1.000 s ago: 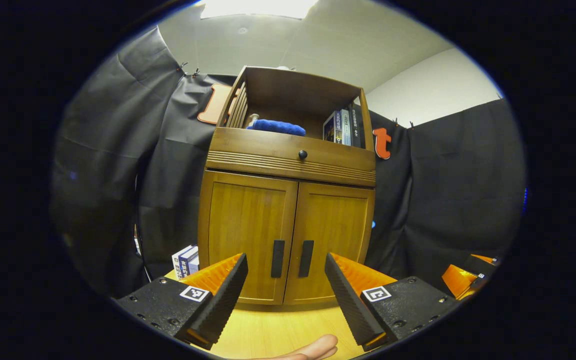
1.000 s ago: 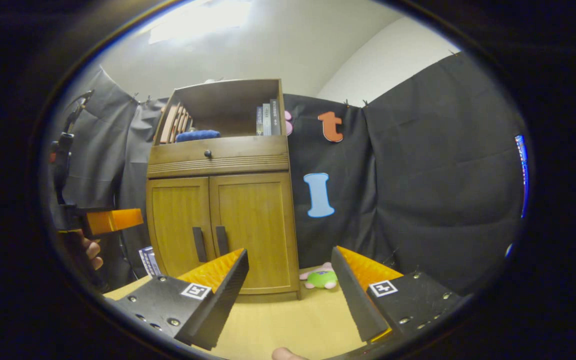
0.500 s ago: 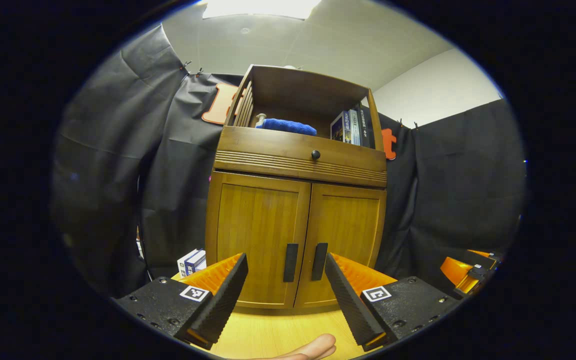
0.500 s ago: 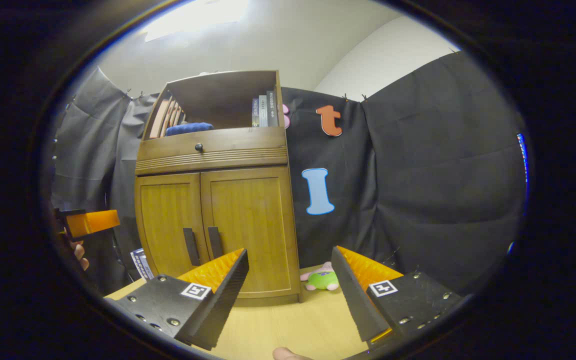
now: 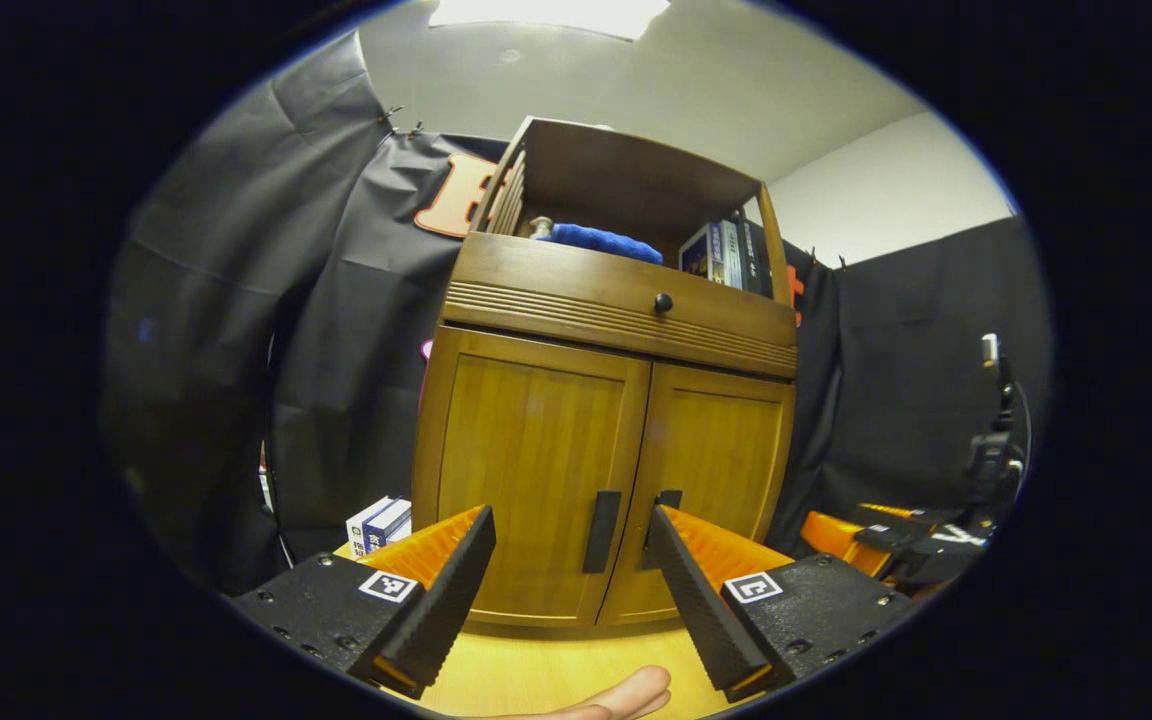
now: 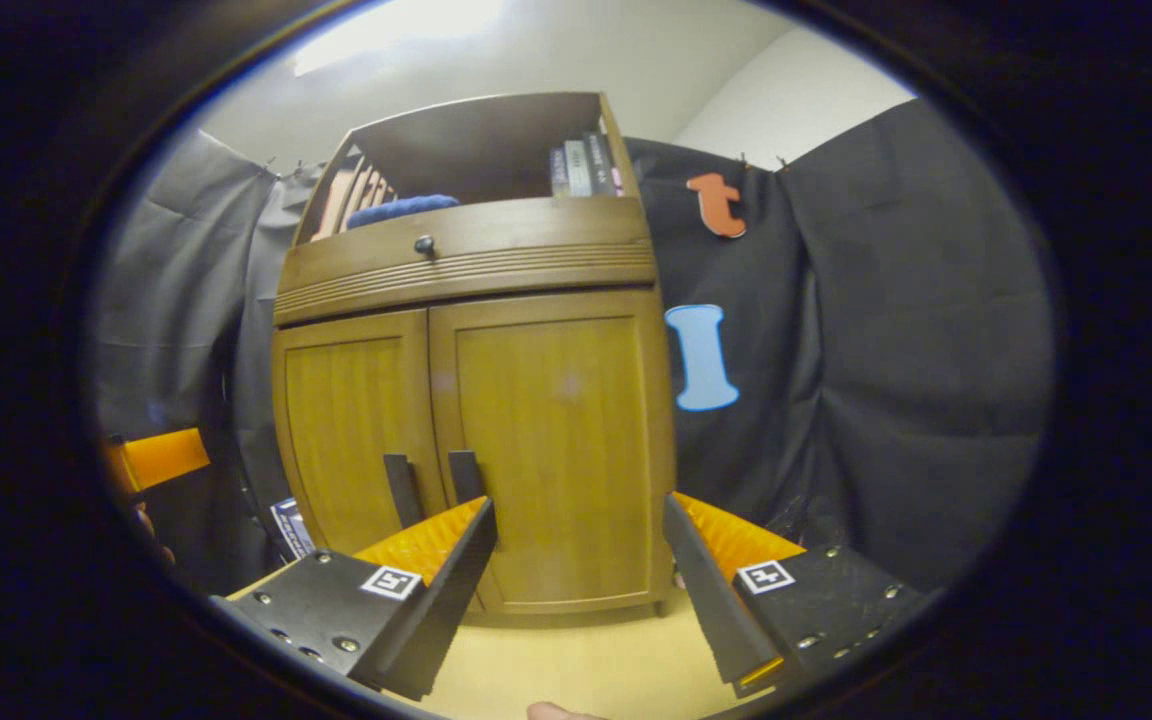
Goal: Open the right door of the double-door shoe cabinet with the right hand, and open the left door with the left hand.
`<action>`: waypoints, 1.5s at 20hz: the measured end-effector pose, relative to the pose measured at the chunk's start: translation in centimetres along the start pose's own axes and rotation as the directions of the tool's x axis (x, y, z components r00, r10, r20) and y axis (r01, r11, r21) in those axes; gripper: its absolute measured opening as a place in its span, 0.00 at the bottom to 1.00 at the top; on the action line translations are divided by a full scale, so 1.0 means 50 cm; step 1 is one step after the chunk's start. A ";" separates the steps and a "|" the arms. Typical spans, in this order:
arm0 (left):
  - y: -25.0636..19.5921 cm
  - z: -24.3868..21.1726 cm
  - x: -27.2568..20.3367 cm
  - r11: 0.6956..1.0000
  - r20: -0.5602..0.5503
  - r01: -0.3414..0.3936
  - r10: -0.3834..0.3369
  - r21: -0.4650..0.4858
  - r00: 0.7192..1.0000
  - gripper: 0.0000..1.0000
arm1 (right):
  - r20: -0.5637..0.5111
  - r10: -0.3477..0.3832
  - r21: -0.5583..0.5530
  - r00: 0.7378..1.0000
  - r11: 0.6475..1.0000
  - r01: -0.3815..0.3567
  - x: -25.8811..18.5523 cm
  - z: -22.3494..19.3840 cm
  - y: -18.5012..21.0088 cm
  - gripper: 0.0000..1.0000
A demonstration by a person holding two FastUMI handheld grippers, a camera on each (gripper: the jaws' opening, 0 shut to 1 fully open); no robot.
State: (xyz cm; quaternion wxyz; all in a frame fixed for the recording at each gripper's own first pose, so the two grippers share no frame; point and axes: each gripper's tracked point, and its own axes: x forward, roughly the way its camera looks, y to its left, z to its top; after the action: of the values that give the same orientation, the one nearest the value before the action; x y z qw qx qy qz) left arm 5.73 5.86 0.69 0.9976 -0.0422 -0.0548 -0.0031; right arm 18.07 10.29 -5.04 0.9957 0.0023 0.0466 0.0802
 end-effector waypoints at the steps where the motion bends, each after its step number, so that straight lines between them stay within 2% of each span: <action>1: 0.017 0.003 0.007 1.000 0.018 -0.010 0.010 -0.003 1.000 0.92 | -0.004 0.009 -0.006 1.000 1.000 -0.009 0.026 -0.010 0.020 1.00; 3: 0.047 0.002 0.023 0.999 0.030 -0.032 0.032 -0.012 0.999 0.95 | -0.014 0.029 -0.021 0.999 0.999 -0.029 0.081 -0.031 0.066 0.99; 6: 0.071 -0.018 0.049 0.999 -0.013 -0.040 0.040 -0.035 0.999 0.92 | -0.044 0.044 -0.049 0.998 0.998 -0.046 0.168 -0.063 0.120 0.97; 9: 0.076 -0.034 0.065 0.999 -0.055 -0.027 0.026 -0.020 0.998 0.92 | -0.074 0.043 -0.060 0.996 0.997 -0.048 0.233 -0.095 0.152 0.99; 10: 0.076 -0.034 0.066 1.000 -0.056 -0.017 0.016 -0.015 0.998 0.95 | -0.076 0.045 -0.057 0.996 0.997 -0.049 0.251 -0.100 0.160 0.99; 13: 0.073 -0.039 0.072 1.000 -0.068 -0.005 0.005 -0.002 0.998 0.95 | -0.090 0.053 -0.050 0.995 0.997 -0.058 0.290 -0.120 0.184 0.99; 14: 0.068 -0.042 0.072 1.000 -0.075 0.006 -0.006 -0.002 0.997 0.92 | -0.098 0.049 -0.039 0.994 0.998 -0.053 0.299 -0.126 0.188 0.96; 15: 0.068 -0.045 0.076 1.000 -0.083 0.010 -0.010 -0.004 0.997 0.92 | -0.105 0.053 -0.021 0.993 0.998 -0.055 0.307 -0.132 0.192 0.84; 16: 0.070 -0.049 0.078 1.000 -0.087 0.008 -0.009 -0.003 0.996 0.95 | -0.120 0.070 -0.019 0.990 0.997 -0.072 0.320 -0.144 0.199 0.72; 17: 0.070 -0.052 0.081 1.000 -0.089 0.007 -0.007 0.000 0.996 0.92 | -0.132 0.103 0.007 0.986 0.995 -0.103 0.321 -0.152 0.208 0.60; 20: 0.069 -0.059 0.086 1.000 -0.109 -0.002 0.001 -0.004 0.994 0.92 | -0.139 0.139 -0.017 0.981 0.990 -0.143 0.316 -0.145 0.210 0.24; 24: 0.072 -0.059 0.086 1.000 -0.106 -0.019 0.018 -0.006 0.994 0.92 | -0.151 0.196 0.003 0.969 0.980 -0.198 0.280 -0.142 0.202 0.23; 25: 0.070 -0.059 0.086 1.000 -0.104 -0.019 0.018 -0.010 0.994 0.96 | -0.154 0.211 0.006 0.965 0.977 -0.212 0.267 -0.142 0.199 0.23; 26: 0.070 -0.062 0.087 1.000 -0.110 -0.019 0.018 -0.011 0.994 0.96 | -0.154 0.224 0.010 0.962 0.974 -0.225 0.255 -0.140 0.195 0.23; 27: 0.071 -0.068 0.088 1.000 -0.117 -0.018 0.017 -0.011 0.993 0.92 | -0.157 0.238 0.017 0.958 0.971 -0.238 0.242 -0.137 0.190 0.23; 28: 0.068 -0.069 0.090 1.000 -0.121 -0.015 0.014 -0.010 0.993 0.96 | -0.160 0.250 0.025 0.955 0.968 -0.249 0.226 -0.138 0.186 0.23; 30: 0.051 -0.085 0.090 1.000 -0.133 0.000 0.001 0.006 0.991 0.96 | -0.154 0.274 0.022 0.949 0.962 -0.274 0.202 -0.132 0.177 0.24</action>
State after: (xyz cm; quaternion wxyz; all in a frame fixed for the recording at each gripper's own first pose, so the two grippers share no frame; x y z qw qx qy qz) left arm 10.69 8.03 -3.23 0.9992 -0.0389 0.0120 -0.0056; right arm 25.99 20.60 -12.45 0.9683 0.0025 0.1235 0.2173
